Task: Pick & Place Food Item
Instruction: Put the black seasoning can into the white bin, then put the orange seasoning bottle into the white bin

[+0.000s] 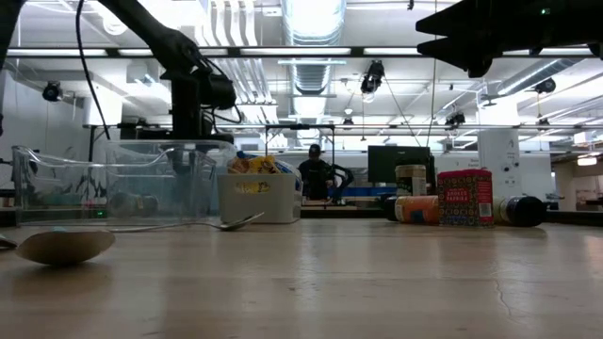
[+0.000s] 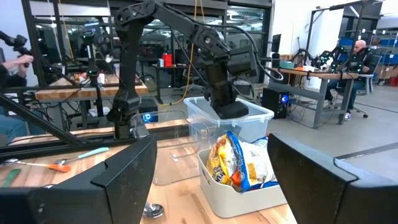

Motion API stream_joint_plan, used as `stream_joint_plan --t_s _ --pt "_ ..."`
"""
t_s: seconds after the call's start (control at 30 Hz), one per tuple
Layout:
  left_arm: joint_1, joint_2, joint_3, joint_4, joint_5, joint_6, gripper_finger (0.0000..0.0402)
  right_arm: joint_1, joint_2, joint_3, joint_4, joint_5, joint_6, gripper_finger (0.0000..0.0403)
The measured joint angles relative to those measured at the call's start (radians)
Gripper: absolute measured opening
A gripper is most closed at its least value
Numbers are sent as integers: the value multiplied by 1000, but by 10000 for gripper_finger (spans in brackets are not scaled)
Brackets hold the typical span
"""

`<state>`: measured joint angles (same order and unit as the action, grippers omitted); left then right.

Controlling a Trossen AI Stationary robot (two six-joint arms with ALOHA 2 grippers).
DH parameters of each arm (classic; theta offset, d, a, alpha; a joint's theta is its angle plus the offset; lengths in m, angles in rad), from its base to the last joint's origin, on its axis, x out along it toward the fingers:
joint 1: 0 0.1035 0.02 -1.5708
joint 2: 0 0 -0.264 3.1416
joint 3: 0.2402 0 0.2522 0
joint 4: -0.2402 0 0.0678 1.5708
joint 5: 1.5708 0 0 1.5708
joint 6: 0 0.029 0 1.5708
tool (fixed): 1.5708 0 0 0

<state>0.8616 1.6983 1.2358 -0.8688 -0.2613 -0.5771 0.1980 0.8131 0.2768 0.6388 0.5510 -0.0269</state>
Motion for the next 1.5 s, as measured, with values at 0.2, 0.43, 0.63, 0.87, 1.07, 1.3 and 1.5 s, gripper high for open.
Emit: stream_joint_plan --t_s 0.2,0.43,0.63,0.87,1.07,1.3,1.5 --pt "20 3 -36 47 40 -8 138 0 0 0 0 0 0 304" --pt "48 -6 -90 106 71 -7 138 0 0 0 0 0 0 304" --pt "48 -32 -100 85 89 -1 176 0 0 0 -1 0 0 304" --pt "46 -60 -99 88 90 4 275 0 0 0 -1 0 0 304" --pt "45 -85 -99 90 94 4 304 0 0 0 -1 0 0 304" --pt "44 -143 -99 90 93 6 305 0 0 0 -1 0 0 304" --pt "25 -203 -98 87 90 8 305 0 0 0 -1 0 0 304"
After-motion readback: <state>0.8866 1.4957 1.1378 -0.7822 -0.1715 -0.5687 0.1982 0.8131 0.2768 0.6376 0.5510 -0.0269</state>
